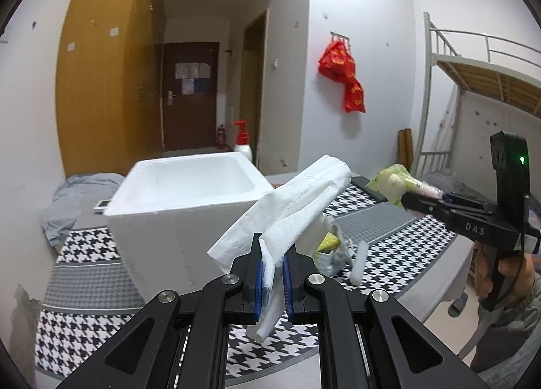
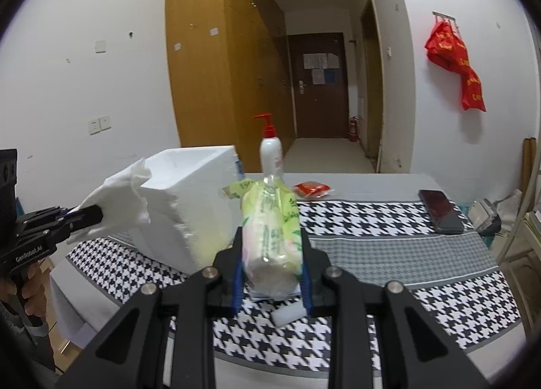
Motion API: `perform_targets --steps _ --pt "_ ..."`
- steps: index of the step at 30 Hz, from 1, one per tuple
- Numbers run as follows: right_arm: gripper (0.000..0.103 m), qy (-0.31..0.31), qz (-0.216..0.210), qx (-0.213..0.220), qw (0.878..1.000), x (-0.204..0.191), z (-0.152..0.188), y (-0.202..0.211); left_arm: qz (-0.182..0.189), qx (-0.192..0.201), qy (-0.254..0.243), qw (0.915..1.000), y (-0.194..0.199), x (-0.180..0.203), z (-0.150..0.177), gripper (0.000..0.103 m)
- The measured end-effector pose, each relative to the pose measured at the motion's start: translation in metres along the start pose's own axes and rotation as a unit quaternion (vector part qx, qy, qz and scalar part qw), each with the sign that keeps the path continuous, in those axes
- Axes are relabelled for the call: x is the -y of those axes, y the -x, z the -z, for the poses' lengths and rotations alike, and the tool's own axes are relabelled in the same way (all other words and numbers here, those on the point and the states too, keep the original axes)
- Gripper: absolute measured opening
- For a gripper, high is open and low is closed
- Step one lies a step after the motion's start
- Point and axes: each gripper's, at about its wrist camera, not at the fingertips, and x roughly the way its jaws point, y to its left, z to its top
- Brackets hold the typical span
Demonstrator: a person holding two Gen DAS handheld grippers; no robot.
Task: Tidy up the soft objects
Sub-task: 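Carry the tissue and wet-wipe pack toward the white foam box with both tools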
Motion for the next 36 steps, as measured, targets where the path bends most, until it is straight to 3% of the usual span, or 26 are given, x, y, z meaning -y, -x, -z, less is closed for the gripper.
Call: perform_targets --steps 21,36 --pt "0.031 0.057 -0.102 -0.001 0.993 -0.061 -0.014 -0.027 -0.09 0.032 0.029 0.995 0.042 -0.034 0.001 0.01" --pt "0.031 0.082 -0.123 -0.001 0.989 -0.084 -0.035 -0.048 -0.131 0.041 0.036 0.9899 0.045 -0.06 -0.009 0.01"
